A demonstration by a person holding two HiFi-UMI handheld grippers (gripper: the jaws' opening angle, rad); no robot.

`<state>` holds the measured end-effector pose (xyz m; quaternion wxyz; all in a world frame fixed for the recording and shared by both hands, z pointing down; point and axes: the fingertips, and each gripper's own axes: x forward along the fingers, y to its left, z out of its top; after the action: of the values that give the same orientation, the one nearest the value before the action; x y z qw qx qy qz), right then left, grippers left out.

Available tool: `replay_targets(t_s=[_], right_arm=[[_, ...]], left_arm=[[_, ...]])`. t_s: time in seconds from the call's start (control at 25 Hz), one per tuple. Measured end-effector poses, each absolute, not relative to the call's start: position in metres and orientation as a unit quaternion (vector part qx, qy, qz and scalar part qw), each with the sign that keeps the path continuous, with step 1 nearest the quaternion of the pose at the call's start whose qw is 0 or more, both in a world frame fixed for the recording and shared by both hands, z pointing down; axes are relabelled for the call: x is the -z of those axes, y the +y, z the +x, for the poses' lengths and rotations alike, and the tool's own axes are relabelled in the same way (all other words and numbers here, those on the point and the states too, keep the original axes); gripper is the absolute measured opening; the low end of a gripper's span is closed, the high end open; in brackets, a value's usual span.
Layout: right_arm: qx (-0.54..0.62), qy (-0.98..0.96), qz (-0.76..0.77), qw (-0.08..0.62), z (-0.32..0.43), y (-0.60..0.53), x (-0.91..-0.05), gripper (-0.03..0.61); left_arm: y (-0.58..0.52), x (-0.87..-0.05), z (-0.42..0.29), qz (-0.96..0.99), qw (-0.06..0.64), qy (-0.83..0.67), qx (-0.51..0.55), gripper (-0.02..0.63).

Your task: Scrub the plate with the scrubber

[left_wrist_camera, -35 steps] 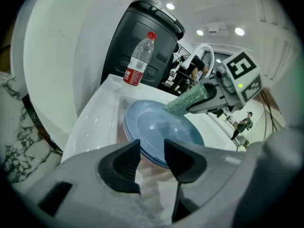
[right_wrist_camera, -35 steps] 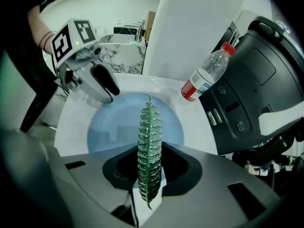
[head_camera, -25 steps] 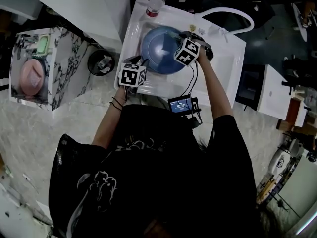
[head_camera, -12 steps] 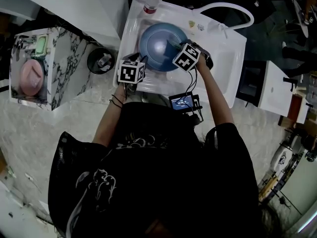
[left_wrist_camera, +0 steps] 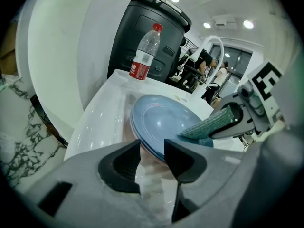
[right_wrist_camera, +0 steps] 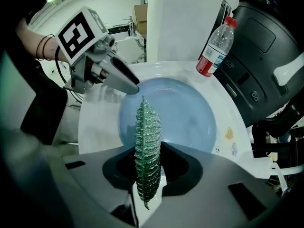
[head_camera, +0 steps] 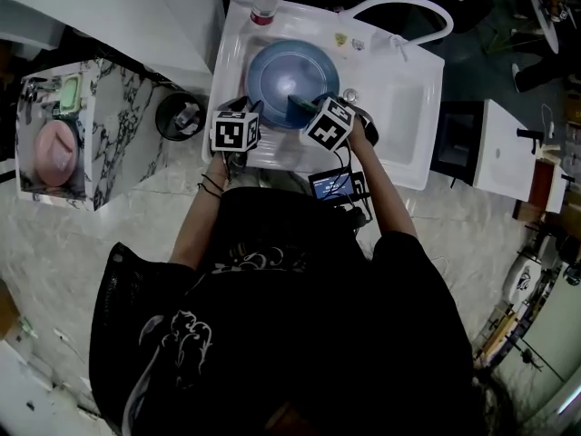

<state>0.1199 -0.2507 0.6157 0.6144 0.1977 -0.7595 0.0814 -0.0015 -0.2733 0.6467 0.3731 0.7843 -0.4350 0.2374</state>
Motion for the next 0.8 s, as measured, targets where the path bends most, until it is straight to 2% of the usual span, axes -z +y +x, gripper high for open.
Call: replay_targets(t_s=[0.44, 0.64, 0.8], right_arm=[[-0.13, -0.789, 0.199, 0.567, 0.08, -0.223, -0.612, 0.092], [-0.147, -0.8, 0.218, 0.539, 0.068, -0.225, -0.611, 0.092], [-0.161, -0.808, 0.23, 0.517, 0.058, -0.225, -0.611, 0.092]], left_arm=[[-0.274, -0.646, -0.002, 0.781, 0.372, -0.443, -0.236, 0.166], [-0.272, -0.638, -0.008, 0.772, 0.396, -0.453, -0.205, 0.166], [-0.277, -0.619, -0.015, 0.781, 0.375, -0.461, -0.189, 0.166]])
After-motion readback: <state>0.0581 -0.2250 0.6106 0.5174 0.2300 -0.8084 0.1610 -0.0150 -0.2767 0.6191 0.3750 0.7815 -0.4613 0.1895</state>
